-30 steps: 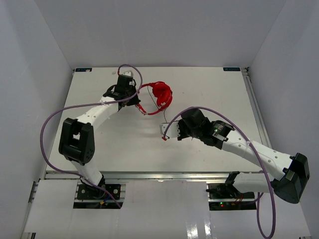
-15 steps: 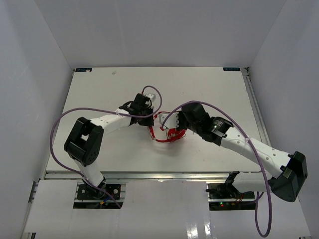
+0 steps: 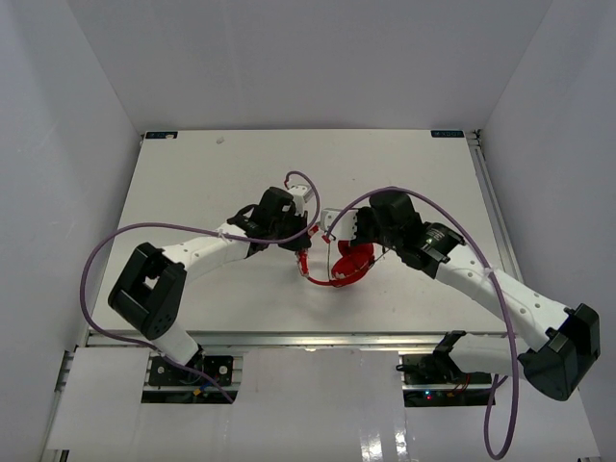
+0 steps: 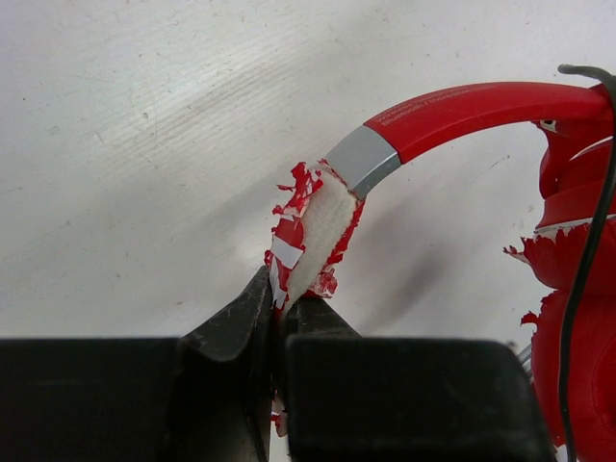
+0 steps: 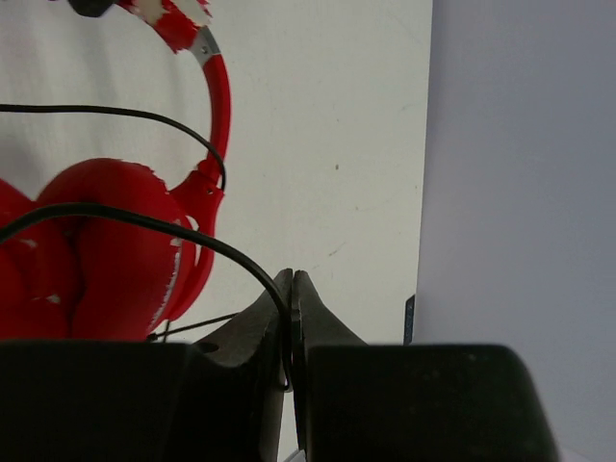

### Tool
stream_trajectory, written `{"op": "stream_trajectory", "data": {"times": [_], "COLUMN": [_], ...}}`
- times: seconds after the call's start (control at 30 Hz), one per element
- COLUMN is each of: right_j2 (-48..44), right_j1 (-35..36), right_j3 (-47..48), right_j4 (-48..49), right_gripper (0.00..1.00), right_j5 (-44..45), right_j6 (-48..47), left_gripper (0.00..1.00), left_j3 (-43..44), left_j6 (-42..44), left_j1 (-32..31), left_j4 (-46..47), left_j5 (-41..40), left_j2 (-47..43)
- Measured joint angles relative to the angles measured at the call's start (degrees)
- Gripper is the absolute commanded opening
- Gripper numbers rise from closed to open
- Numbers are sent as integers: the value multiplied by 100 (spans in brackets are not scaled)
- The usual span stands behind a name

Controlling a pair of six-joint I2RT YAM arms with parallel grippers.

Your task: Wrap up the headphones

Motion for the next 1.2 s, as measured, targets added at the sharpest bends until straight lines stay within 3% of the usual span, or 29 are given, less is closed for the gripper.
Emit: {"op": "stream_trajectory", "data": {"times": [0.23, 0.43, 0.73, 1.07, 1.2], "right_j2": [-165, -423, -1033, -1326, -1569], "right_j1": [7, 4, -45, -223, -374], "right_j3": [243, 234, -106, -383, -532], "right_j4": [-418, -434, -581, -751, -745], "right_gripper": [8, 8, 8, 8, 8], "right_j5": [-562, -494, -632, -923, -982], "right_j6": [50, 22, 24, 57, 65], "left_gripper": [0, 0, 0, 0, 0], "left_j3": [221, 315, -272, -286, -350], "left_j6": [-440, -1039, -1983, -2550, -2669], "left_j1": [28, 404, 1582, 1841, 2244], "left_j4": [94, 306, 872, 1120, 1231], "left_j5": [-127, 11, 582, 1386, 1769], "left_j2": [366, 525, 140, 57, -183]}}
